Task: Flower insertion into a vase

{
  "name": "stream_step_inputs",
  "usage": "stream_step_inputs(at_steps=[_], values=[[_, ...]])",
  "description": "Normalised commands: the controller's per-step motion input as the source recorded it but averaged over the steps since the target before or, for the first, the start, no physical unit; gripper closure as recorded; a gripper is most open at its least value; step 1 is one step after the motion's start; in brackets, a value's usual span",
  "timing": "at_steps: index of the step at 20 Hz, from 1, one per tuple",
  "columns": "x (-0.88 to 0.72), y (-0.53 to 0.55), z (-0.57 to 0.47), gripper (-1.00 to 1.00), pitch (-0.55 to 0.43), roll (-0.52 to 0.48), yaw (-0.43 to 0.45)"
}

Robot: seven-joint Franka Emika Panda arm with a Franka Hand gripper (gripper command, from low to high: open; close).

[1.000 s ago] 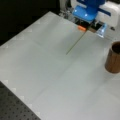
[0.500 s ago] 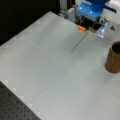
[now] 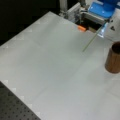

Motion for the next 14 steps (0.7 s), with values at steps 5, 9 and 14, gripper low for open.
stream_step_inputs(at_steps=[5,9,14], values=[[-0.29,0.16,-0.1,1.0,-0.139,0.042,-0.114],[-0.2,0.04,-0.1,1.0,-0.114,0.075,-0.095],[-0.18,0.03,-0.1,1.0,-0.107,0.086,-0.097]])
